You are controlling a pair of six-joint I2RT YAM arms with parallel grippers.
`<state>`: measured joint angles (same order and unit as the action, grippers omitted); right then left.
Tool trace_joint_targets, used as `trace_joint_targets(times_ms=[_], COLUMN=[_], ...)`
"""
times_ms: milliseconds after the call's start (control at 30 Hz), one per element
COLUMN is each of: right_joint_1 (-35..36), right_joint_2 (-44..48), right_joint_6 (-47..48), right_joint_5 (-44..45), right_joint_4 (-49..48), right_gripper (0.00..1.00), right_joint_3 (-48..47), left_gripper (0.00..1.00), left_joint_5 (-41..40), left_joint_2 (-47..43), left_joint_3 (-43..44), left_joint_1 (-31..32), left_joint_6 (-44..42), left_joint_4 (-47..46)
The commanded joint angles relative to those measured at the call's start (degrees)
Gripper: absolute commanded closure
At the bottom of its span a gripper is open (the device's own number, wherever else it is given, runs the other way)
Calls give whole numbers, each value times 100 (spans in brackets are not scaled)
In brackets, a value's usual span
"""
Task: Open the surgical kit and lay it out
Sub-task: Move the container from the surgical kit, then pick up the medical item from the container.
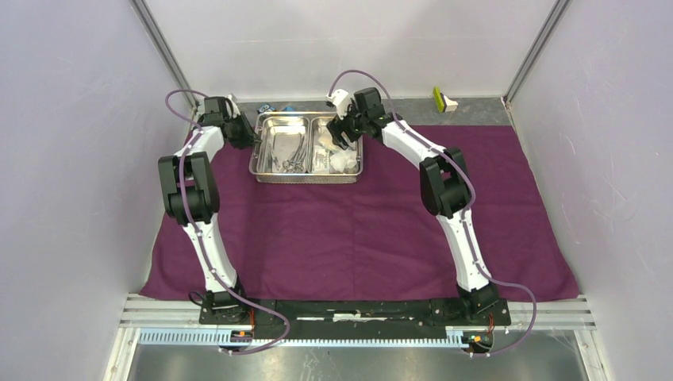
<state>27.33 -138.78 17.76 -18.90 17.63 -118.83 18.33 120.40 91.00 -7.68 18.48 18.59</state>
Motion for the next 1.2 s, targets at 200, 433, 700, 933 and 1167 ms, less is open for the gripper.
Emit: trace_joint_targets(times_ms=[200, 433, 700, 933, 1167], right_joint_1=[184, 244, 283, 276, 282], right_joint_2=[-278, -462, -466, -331, 179], right_joint_6=[-124, -156, -185, -194, -175], right_joint_5=[88, 101, 38, -50, -180], right_joint_4=[-407, -425, -453, -463, -467], right_gripper=[17, 17, 18, 19, 17], right_joint_3=[-387, -560, -589, -522, -281], left_gripper=[94, 77, 23, 7, 0], left_joint_5=[-136, -71, -202, -237, -259], left_joint_2=[3, 90, 20, -355, -1433], left_joint_3=[267, 505, 762, 696, -380], left_joint_1=[-225, -232, -227, -228, -230], left_joint_6=[-213, -253, -563, -929, -1487], left_joint_4=[40, 170, 372, 388, -207])
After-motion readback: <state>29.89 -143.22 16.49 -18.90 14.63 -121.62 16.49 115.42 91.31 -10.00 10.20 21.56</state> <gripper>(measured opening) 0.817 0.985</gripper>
